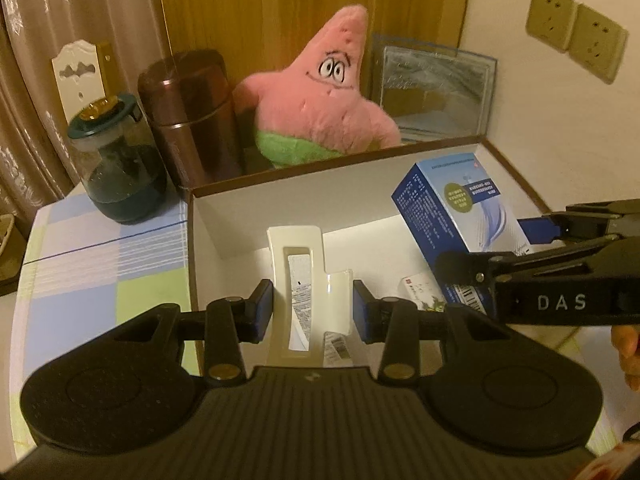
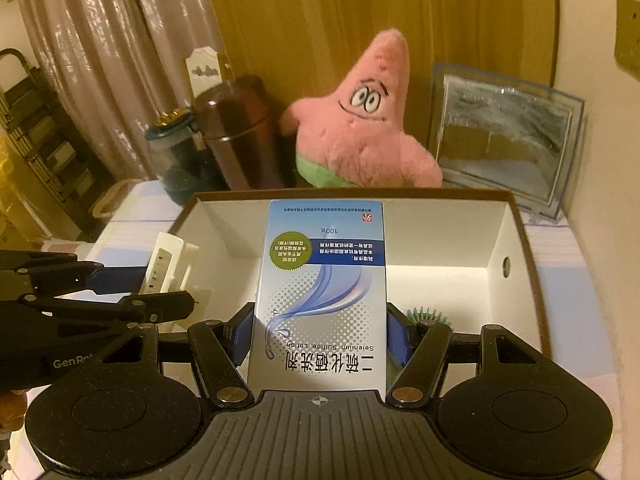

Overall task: Organize rigid objects
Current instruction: 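Lift the clip and medicine box and carry both over the brown box, then release the clip with the left tool while the right tool drops the medicine box inside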

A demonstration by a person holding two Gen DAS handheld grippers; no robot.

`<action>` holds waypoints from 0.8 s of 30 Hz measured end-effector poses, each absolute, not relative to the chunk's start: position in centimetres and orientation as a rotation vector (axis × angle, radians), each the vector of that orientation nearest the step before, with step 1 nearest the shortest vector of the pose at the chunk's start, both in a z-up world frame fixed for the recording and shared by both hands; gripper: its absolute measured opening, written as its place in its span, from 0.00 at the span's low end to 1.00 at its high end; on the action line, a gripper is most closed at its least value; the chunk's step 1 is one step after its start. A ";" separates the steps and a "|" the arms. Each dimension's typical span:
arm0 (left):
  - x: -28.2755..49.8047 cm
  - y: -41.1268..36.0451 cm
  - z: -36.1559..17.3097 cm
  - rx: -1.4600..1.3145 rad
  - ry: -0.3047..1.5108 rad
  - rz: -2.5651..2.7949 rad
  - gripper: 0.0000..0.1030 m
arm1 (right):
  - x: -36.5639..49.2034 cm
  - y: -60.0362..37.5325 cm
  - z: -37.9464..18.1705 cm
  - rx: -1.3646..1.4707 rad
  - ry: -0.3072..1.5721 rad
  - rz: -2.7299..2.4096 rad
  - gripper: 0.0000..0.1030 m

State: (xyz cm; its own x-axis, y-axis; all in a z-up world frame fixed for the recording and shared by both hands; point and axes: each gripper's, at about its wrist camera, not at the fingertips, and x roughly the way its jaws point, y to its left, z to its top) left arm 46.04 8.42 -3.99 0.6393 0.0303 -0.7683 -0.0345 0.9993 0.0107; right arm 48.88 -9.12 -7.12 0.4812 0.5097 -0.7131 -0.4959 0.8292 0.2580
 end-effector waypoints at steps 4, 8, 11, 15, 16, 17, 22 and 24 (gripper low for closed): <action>47.6 8.8 -5.3 -0.010 0.911 0.038 0.37 | 50.3 -8.6 -8.6 0.022 0.911 0.608 0.63; 48.7 9.2 -6.5 -0.023 0.941 0.034 0.37 | 51.5 -8.2 -9.7 0.031 0.942 0.604 0.63; 49.4 9.3 -7.2 -0.018 0.957 0.034 0.37 | 52.0 -7.9 -10.4 0.034 0.956 0.602 0.63; 50.2 9.5 -7.7 -0.020 0.968 0.034 0.37 | 52.7 -7.6 -10.9 0.050 0.966 0.604 0.63; 50.4 9.6 -7.8 -0.018 0.967 0.034 0.37 | 52.9 -7.5 -10.9 0.058 0.964 0.604 0.63; 50.5 9.7 -7.8 -0.017 0.966 0.033 0.37 | 53.1 -7.5 -10.9 0.072 0.959 0.606 0.63; 50.9 10.3 -7.8 -0.035 0.967 0.056 0.42 | 53.6 -7.5 -10.7 0.119 0.945 0.589 0.67; 50.8 10.5 -7.6 -0.036 0.963 0.048 0.45 | 53.5 -7.6 -10.6 0.117 0.931 0.592 0.74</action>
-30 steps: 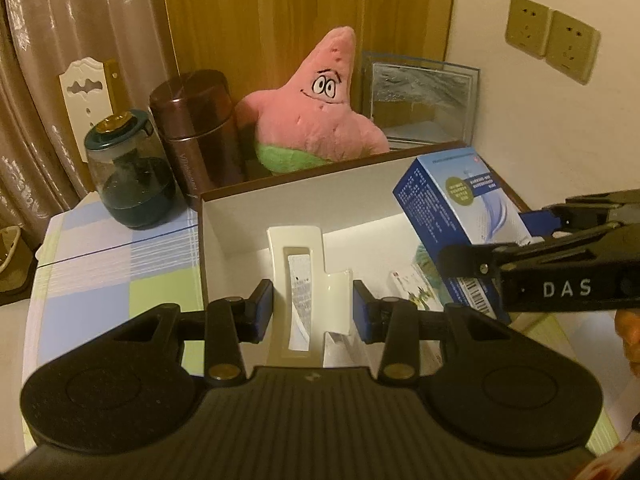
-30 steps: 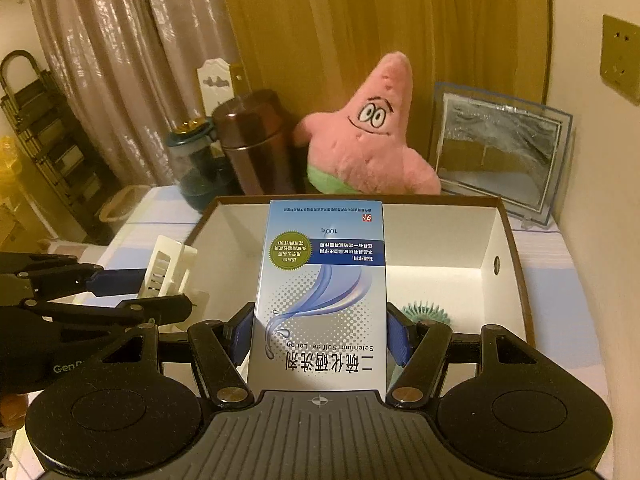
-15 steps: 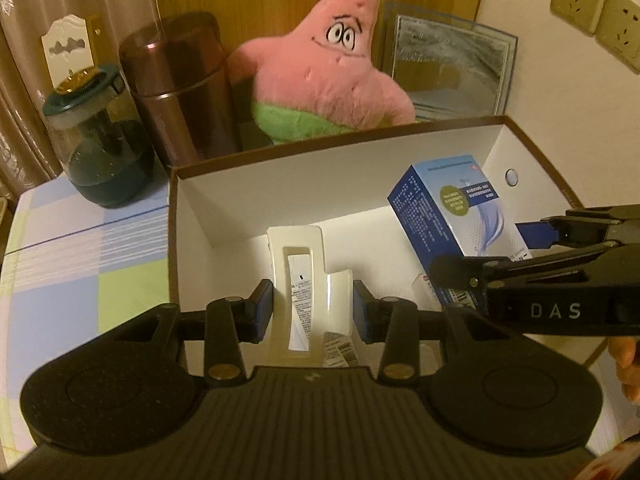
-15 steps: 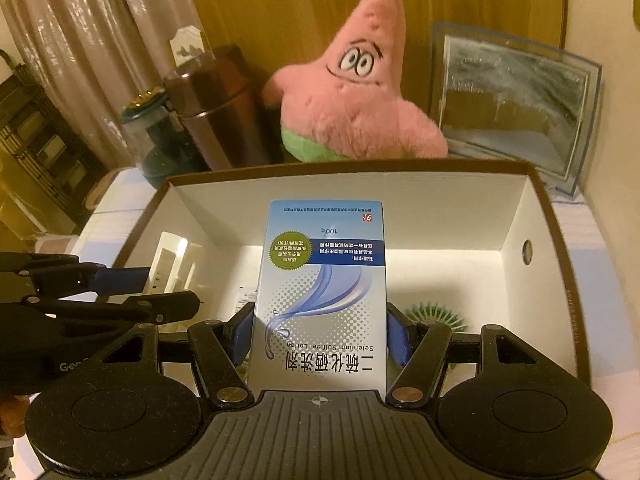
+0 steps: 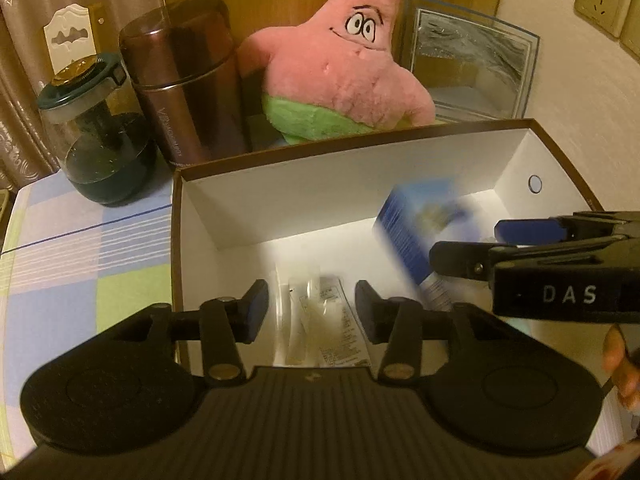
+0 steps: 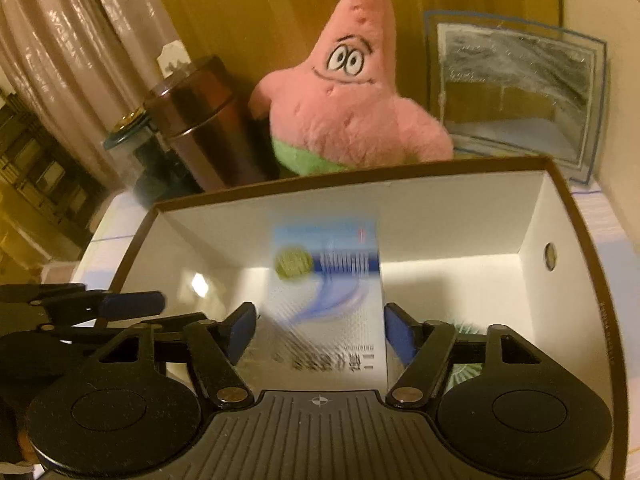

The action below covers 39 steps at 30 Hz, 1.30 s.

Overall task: Organize rigid objects
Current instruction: 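Release the clip with the left tool while the right tool drops the medicine box inside, then withdraw both open tools back toward the remaining items on the table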

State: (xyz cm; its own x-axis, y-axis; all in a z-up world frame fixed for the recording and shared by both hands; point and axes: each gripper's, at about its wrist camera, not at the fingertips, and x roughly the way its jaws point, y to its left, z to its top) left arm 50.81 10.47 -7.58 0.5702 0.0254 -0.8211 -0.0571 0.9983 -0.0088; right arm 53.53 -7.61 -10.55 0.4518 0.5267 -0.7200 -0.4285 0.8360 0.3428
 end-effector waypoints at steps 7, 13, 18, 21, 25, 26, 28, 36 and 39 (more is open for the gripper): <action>49.7 10.5 -6.6 -0.039 0.942 0.038 0.47 | 52.7 -8.6 -10.0 0.121 0.931 0.601 0.79; 48.2 10.4 -5.8 -0.046 0.932 0.031 0.47 | 51.5 -9.3 -9.5 0.120 0.927 0.600 0.79; 46.6 10.5 -4.9 -0.060 0.920 0.030 0.47 | 49.9 -10.2 -8.8 0.125 0.916 0.604 0.79; 45.4 10.4 -4.3 -0.068 0.914 0.032 0.47 | 48.6 -10.6 -8.2 0.118 0.901 0.613 0.79; 43.7 10.3 -3.5 -0.081 0.902 0.038 0.47 | 46.9 -11.0 -7.4 0.110 0.884 0.618 0.79; 43.3 10.3 -3.2 -0.086 0.899 0.039 0.47 | 46.5 -11.1 -7.2 0.110 0.880 0.621 0.79; 42.4 10.3 -2.8 -0.094 0.890 0.042 0.47 | 45.7 -11.3 -6.8 0.111 0.875 0.625 0.79; 39.0 9.9 -1.1 -0.110 0.856 0.041 0.47 | 42.9 -12.1 -5.5 0.118 0.852 0.635 0.79; 37.8 9.9 -0.7 -0.117 0.843 0.039 0.47 | 41.8 -12.3 -5.0 0.117 0.839 0.642 0.79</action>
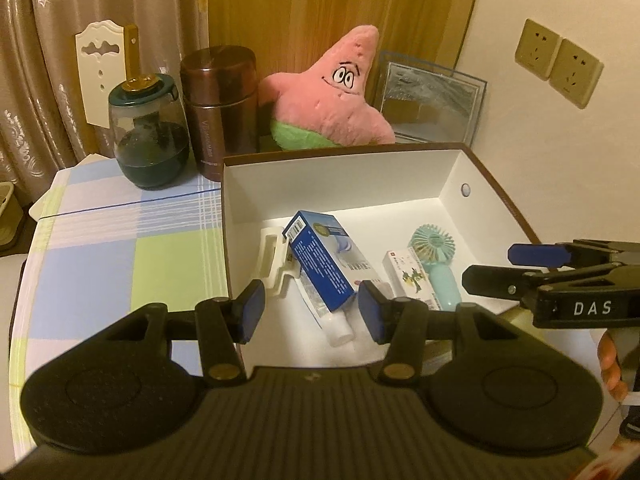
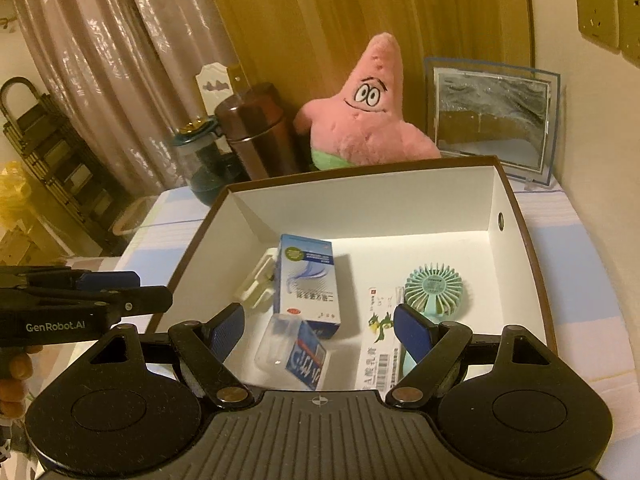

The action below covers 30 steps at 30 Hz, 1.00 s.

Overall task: Organize rigid objects
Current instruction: 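Withdraw both open tools back toward the remaining items on the table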

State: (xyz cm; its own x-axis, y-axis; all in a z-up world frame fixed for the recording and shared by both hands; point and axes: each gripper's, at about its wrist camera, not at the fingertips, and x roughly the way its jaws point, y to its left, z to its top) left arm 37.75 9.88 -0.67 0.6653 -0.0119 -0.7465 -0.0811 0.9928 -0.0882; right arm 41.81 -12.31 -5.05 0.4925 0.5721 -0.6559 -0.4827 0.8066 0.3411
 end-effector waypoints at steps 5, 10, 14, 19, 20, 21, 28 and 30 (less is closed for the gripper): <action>35.4 9.5 -0.2 -0.122 0.826 0.038 0.47 | 39.7 -12.8 -4.4 0.120 0.827 0.653 0.79; 32.7 9.0 0.1 -0.120 0.817 0.029 0.47 | 37.4 -13.2 -4.4 0.120 0.837 0.663 0.79; 30.7 8.6 -0.1 -0.118 0.818 0.028 0.47 | 35.5 -13.5 -4.8 0.118 0.849 0.664 0.79; 28.5 8.3 -0.7 -0.122 0.832 0.025 0.47 | 33.3 -13.9 -5.4 0.119 0.868 0.658 0.79; 28.2 8.2 -0.9 -0.121 0.836 0.023 0.47 | 32.9 -14.0 -5.5 0.118 0.870 0.658 0.79; 27.8 8.2 -1.0 -0.118 0.840 0.020 0.47 | 32.5 -14.0 -5.6 0.116 0.872 0.657 0.79; 25.4 7.6 -2.1 -0.112 0.867 0.004 0.47 | 29.9 -14.1 -6.3 0.104 0.899 0.657 0.79; 24.8 7.6 -2.4 -0.114 0.874 0.001 0.47 | 29.2 -14.1 -6.7 0.101 0.913 0.658 0.79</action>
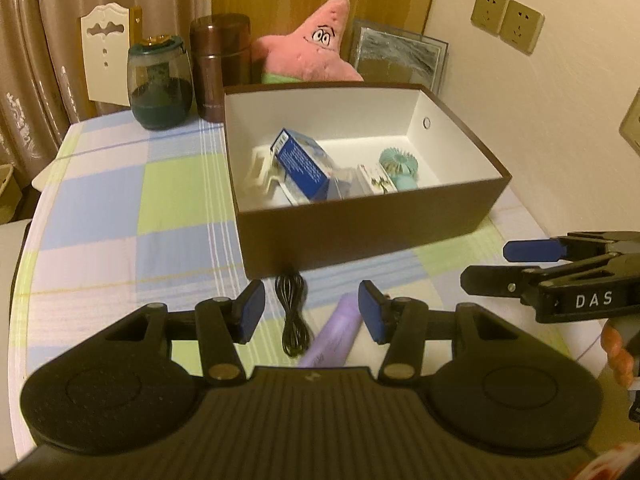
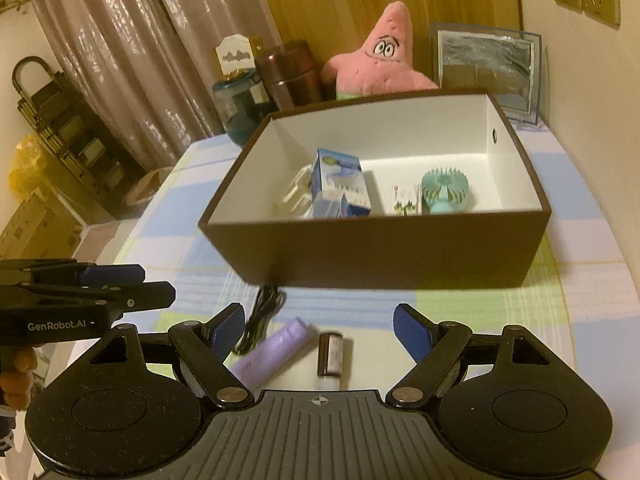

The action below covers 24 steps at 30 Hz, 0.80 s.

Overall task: Organize rigid objects
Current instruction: 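Withdraw both open tools back toward the remaining items on the table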

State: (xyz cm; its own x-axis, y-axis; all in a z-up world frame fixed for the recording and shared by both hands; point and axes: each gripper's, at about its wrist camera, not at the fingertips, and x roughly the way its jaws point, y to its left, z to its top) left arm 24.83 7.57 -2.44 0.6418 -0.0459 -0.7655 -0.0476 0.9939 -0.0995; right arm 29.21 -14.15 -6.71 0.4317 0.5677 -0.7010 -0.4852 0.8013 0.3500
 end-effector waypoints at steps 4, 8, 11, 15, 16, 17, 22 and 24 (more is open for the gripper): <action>23.8 7.4 -3.1 -0.111 0.892 -0.002 0.47 | 28.1 -14.2 -7.5 0.100 0.936 0.657 0.79; 22.9 7.2 -4.0 -0.114 0.913 -0.005 0.47 | 27.3 -14.1 -8.4 0.092 0.960 0.649 0.79; 22.3 7.0 -4.6 -0.105 0.928 -0.005 0.47 | 26.8 -14.1 -8.9 0.086 0.975 0.647 0.79; 21.7 7.0 -5.2 -0.108 0.944 -0.009 0.47 | 26.3 -14.1 -9.5 0.082 0.991 0.640 0.79; 21.6 7.0 -5.4 -0.109 0.950 -0.010 0.47 | 26.2 -14.1 -9.7 0.080 0.998 0.638 0.79; 21.5 7.0 -5.6 -0.109 0.955 -0.011 0.47 | 26.1 -14.0 -9.8 0.076 1.004 0.636 0.79; 20.8 6.5 -7.0 -0.094 0.995 -0.026 0.47 | 25.3 -13.8 -11.2 0.027 1.035 0.621 0.79; 20.5 6.1 -7.8 -0.090 1.021 -0.040 0.47 | 25.0 -13.8 -11.9 0.016 1.054 0.617 0.79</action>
